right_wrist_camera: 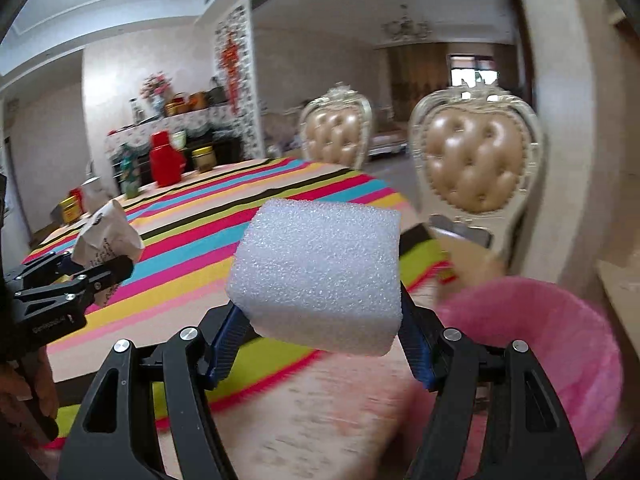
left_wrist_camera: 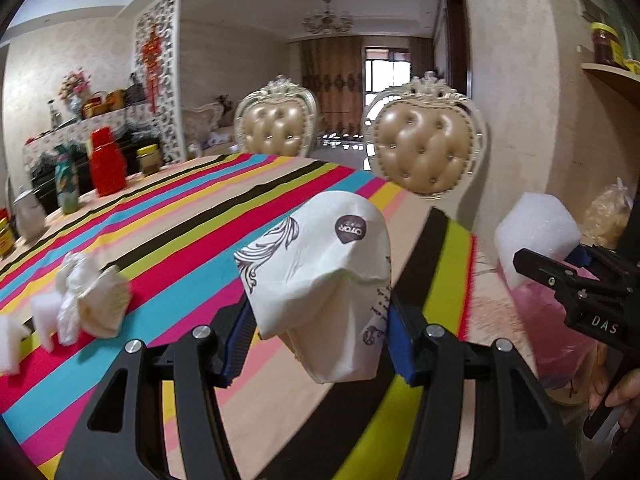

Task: Collect trash
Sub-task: 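Carry the paper bag and foam block to the pink bin and open both tools, then move both open tools back over the trash on the table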

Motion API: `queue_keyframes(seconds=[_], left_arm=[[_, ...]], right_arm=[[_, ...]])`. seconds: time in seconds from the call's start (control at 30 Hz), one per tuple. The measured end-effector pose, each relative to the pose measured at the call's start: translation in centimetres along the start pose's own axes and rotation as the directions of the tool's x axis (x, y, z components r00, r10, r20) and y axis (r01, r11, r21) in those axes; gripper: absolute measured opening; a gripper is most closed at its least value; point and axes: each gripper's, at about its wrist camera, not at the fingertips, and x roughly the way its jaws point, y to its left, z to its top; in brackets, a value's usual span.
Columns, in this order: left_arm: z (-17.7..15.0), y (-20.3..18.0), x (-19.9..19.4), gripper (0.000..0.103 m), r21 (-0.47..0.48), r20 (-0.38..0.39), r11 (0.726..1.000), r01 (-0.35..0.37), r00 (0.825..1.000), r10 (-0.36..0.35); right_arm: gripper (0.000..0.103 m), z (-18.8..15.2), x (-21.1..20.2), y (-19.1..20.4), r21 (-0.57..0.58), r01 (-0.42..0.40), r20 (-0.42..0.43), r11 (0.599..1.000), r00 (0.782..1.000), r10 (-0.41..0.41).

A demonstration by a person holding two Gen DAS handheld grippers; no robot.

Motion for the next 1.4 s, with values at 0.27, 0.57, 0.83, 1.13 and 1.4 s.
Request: queue_keyframes(seconds=[0.27, 0.57, 0.83, 1.13, 1.4], left_arm=[[1.7, -5.6, 2.1, 0.056, 0.063, 0.004, 0.992, 0.112, 0.994, -0.113], [2.9, -13.1, 4.9, 0.056, 0.128, -0.011, 0.947, 0.295, 0.955, -0.296], [2.7, -20.8, 8.1, 0.056, 0.178, -0.091, 0.888, 0.423, 0.906, -0.413], [3.4, -24.9, 11.6, 0.062, 0.144, -0.164, 0.846, 0.514, 0.855, -0.492], [3.7, -22.3, 11.5, 0.098, 0.164, -0.109, 0.887, 0.432, 0.901, -0.419]], right_arm=[[0.065, -0.9, -1.5, -5.8, 0.048, 0.151, -0.016, 0.987, 0.989, -0.150], [0.065, -2.2, -3.8, -11.8, 0.026, 0.254, -0.026, 0.967, 0.967, -0.253], [0.065, -4.0, -3.8, -16.8, 0.079, 0.266, -0.071, 0.961, 0.963, -0.261], [0.067, -4.6, -2.8, -18.5, 0.076, 0.256, -0.099, 0.964, 0.964, -0.248], [0.082, -4.8, -3.7, -18.6, 0.075, 0.277, -0.092, 0.958, 0.958, -0.270]])
